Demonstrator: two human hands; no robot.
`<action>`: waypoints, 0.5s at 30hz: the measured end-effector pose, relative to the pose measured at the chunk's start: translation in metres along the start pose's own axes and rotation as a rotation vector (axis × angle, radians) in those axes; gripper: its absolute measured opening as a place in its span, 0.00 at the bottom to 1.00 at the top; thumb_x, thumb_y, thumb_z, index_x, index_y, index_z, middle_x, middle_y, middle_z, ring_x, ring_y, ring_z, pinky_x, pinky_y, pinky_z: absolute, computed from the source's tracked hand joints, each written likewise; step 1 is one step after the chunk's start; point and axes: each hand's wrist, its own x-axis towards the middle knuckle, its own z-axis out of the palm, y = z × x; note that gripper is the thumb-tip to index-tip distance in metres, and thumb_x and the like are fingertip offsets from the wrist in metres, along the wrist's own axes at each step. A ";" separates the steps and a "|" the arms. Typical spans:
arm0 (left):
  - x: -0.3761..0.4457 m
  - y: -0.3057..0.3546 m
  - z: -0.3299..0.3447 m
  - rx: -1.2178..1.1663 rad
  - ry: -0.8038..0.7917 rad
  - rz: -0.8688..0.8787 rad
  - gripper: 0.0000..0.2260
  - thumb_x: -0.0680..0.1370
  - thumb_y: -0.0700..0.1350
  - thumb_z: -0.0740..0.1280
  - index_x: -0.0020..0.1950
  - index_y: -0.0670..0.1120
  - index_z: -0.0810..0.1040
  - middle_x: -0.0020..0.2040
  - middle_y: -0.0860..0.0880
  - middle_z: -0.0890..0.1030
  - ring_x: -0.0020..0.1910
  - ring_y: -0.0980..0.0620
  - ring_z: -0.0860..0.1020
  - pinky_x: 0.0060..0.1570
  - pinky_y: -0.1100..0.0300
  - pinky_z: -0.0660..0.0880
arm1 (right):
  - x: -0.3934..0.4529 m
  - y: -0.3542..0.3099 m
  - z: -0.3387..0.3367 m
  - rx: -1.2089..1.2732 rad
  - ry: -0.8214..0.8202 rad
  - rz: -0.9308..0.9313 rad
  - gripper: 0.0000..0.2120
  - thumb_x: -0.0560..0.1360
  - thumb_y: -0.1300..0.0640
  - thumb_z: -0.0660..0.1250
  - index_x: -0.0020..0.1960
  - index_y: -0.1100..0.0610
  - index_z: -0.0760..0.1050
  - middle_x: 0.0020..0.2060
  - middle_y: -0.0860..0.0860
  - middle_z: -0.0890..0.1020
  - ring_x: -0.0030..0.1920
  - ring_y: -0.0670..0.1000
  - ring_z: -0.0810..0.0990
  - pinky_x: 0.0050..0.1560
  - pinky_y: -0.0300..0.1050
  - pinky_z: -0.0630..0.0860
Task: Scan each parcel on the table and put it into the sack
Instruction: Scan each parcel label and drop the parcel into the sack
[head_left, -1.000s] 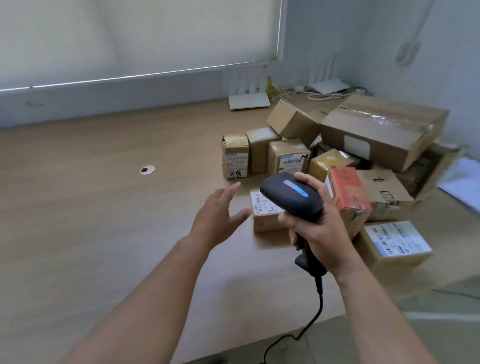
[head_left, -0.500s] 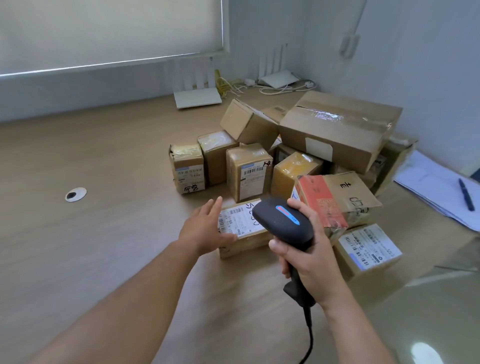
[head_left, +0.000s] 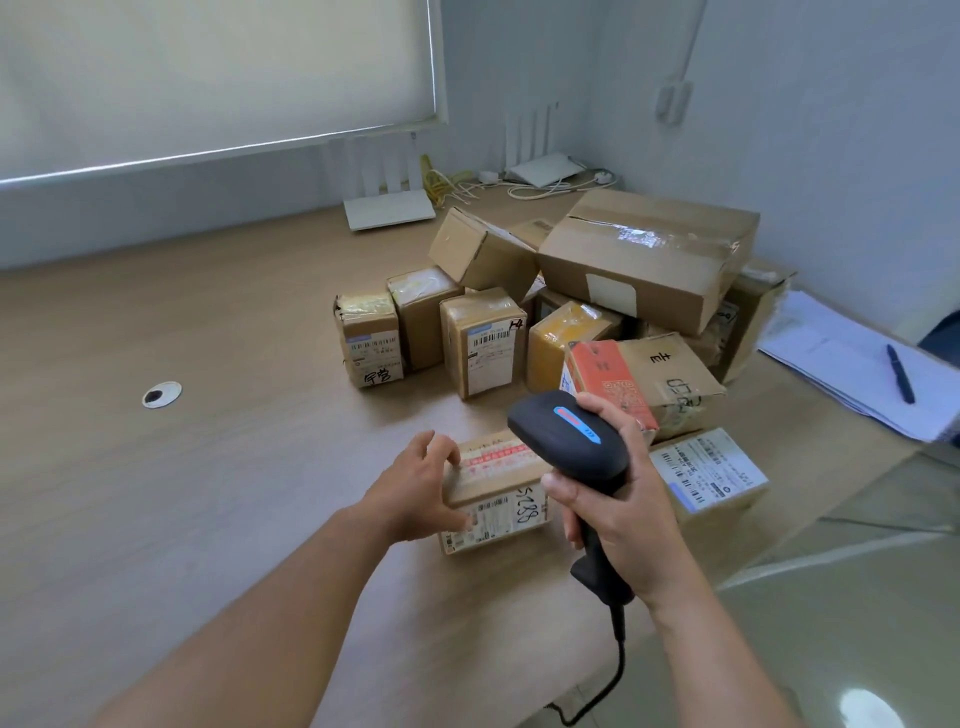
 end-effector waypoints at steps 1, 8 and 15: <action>-0.003 -0.002 0.000 -0.060 -0.049 -0.009 0.29 0.69 0.49 0.75 0.62 0.56 0.61 0.71 0.49 0.59 0.62 0.50 0.67 0.56 0.59 0.74 | -0.002 -0.001 -0.002 0.003 -0.006 0.001 0.32 0.72 0.69 0.72 0.64 0.39 0.70 0.51 0.58 0.76 0.27 0.54 0.74 0.29 0.46 0.76; -0.016 -0.014 -0.011 -0.456 0.087 -0.110 0.31 0.71 0.46 0.75 0.72 0.53 0.66 0.66 0.47 0.64 0.61 0.48 0.70 0.61 0.53 0.74 | -0.015 -0.005 -0.002 0.069 -0.016 -0.005 0.31 0.67 0.63 0.74 0.65 0.41 0.71 0.45 0.47 0.81 0.26 0.56 0.72 0.26 0.47 0.73; -0.028 -0.013 -0.059 -0.754 0.334 -0.082 0.28 0.72 0.45 0.73 0.71 0.46 0.71 0.60 0.46 0.77 0.59 0.46 0.76 0.61 0.48 0.74 | -0.019 -0.017 0.009 0.100 -0.053 -0.016 0.31 0.67 0.64 0.73 0.64 0.40 0.72 0.44 0.46 0.82 0.26 0.56 0.72 0.26 0.47 0.72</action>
